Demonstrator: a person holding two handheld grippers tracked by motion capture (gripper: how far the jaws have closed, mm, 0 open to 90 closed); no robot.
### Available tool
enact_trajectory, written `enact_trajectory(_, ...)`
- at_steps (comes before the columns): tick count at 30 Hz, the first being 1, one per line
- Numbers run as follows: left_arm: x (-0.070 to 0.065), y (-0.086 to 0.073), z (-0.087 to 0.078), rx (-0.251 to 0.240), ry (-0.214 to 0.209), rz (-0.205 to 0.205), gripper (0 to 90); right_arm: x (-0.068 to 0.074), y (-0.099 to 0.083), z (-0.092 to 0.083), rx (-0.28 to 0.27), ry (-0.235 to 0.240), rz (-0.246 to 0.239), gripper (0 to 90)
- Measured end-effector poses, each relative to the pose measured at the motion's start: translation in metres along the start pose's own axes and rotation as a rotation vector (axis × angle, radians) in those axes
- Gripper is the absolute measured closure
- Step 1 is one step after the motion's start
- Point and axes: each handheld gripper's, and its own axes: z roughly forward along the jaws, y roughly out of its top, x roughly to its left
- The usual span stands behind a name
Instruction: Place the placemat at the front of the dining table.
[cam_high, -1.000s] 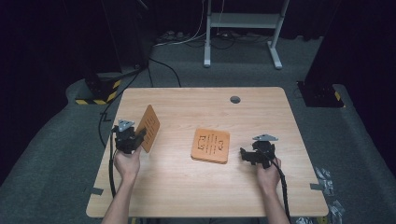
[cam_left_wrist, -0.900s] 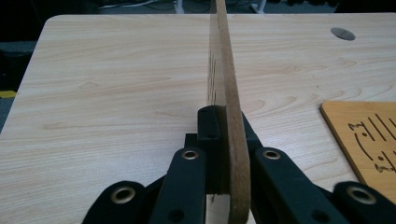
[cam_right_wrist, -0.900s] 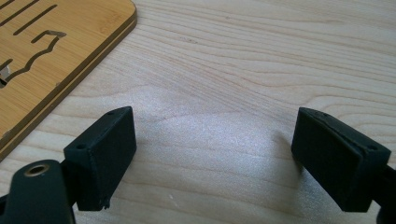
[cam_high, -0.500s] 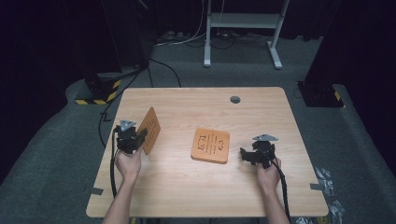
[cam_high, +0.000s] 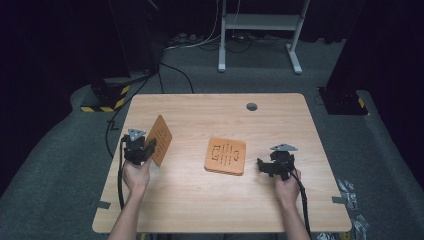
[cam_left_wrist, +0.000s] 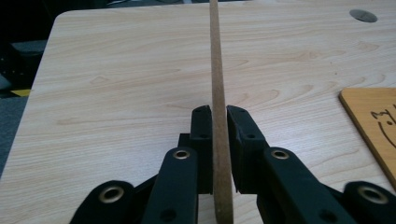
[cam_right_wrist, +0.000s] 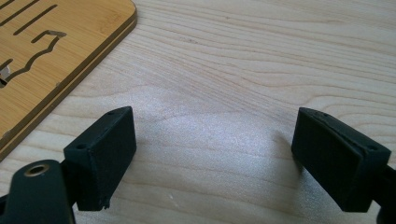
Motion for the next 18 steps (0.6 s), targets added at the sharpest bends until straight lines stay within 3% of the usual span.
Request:
enact_trajectory(2,0.0006,-0.0004,0.0008,0.004,0.011,-0.007,78.6,0.0,0.0,0.0,0.0,0.0,0.0,13.6)
enact_trajectory(8,0.0024,-0.0016,0.0021,0.041,0.056,0.028,72.6,0.0,0.0,0.0,0.0,0.0,0.0,13.6)
enact_trajectory(18,0.009,-0.0052,0.008,0.061,0.065,-0.018,64.1,0.0001,-0.0001,0.0001,-0.001,-0.001,0.0,13.6)
